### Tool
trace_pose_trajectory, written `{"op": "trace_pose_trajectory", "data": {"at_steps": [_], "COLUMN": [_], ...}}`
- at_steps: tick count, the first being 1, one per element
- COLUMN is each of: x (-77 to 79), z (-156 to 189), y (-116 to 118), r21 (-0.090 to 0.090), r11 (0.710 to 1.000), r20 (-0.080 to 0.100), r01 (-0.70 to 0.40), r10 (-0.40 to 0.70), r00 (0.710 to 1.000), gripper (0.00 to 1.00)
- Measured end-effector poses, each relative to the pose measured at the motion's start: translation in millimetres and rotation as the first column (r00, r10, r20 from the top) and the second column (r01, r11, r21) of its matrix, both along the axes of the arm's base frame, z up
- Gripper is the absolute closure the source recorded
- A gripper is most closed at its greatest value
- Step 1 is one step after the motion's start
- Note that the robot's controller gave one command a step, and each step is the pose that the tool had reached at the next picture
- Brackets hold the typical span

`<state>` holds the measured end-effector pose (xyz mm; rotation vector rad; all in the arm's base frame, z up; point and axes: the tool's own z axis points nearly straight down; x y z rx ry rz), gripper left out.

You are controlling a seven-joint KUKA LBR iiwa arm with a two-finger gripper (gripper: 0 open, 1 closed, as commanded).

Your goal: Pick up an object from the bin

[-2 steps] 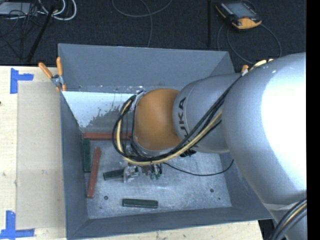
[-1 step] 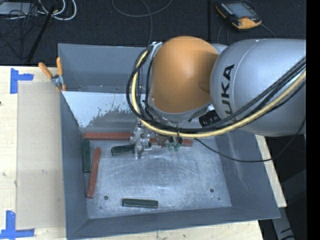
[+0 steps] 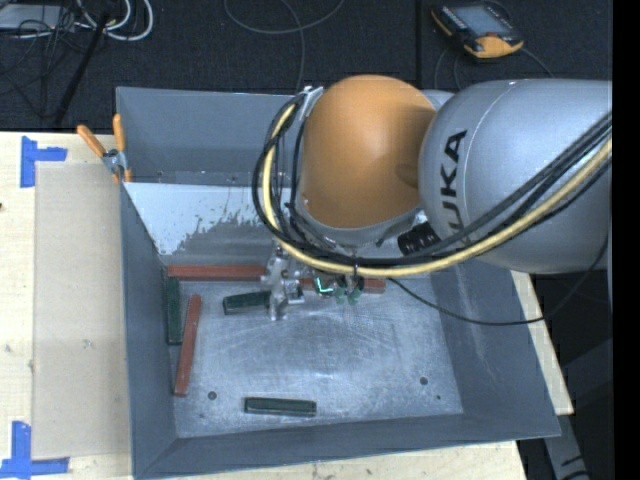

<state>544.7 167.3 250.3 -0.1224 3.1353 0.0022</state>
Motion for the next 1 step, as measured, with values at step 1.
{"op": "trace_pose_trajectory", "data": {"at_steps": [1], "x": [-0.7], "z": [-1.5], "y": [0.0], "r21": [-0.002], "r11": [1.0], "r20": [-0.003], "r01": [-0.001], "r10": [0.001], "r00": [1.0], "gripper": [1.0]}}
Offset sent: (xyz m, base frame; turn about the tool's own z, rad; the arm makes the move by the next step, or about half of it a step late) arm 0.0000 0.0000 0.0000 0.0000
